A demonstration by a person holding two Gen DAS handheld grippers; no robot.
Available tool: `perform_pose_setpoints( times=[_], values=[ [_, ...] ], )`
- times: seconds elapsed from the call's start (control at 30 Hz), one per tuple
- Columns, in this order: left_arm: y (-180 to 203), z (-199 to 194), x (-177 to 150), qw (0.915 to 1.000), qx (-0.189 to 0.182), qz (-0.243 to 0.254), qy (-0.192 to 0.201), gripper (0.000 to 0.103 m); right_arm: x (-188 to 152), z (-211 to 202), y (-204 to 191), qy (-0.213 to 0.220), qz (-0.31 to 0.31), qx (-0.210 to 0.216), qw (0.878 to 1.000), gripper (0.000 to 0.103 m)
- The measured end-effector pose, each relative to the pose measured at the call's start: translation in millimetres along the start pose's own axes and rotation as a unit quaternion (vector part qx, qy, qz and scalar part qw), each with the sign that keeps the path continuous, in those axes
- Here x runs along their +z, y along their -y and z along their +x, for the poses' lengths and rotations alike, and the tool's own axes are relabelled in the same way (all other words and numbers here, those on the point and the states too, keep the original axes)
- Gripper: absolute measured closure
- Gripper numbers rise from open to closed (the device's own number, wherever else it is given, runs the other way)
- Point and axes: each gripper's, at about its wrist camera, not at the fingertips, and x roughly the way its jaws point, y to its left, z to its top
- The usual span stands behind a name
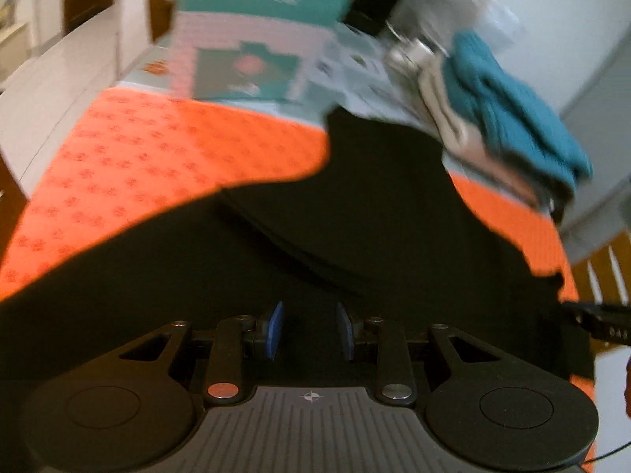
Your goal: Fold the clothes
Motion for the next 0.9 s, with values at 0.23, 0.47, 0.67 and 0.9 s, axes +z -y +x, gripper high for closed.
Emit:
perform_pose_setpoints(
  times=[0.23, 0.47, 0.67, 0.9],
  values=[
    [21, 23, -1, 0.9981, -0.007, 0.055, -0.024, 0.071, -16, 29, -38, -0.012, -0.037, 0.020, 0.999, 0.066],
    [38, 40, 13, 0.9954, -0.009, 0.094, -0.016, 0.071, -8, 47, -53, -0.007, -0.082, 0.037, 0.996, 0.065],
    [41, 53, 30, 0.9959, -0.009, 0.089, 0.010, 0.071, 12, 57, -50, 0.013, -0.098, 0.031, 0.995, 0.065],
    [22, 46, 51, 0.9982, -0.005, 0.013, 0.058, 0.071, 36, 64, -37, 0.058, -0.084, -0.012, 0.995, 0.065]
  ],
)
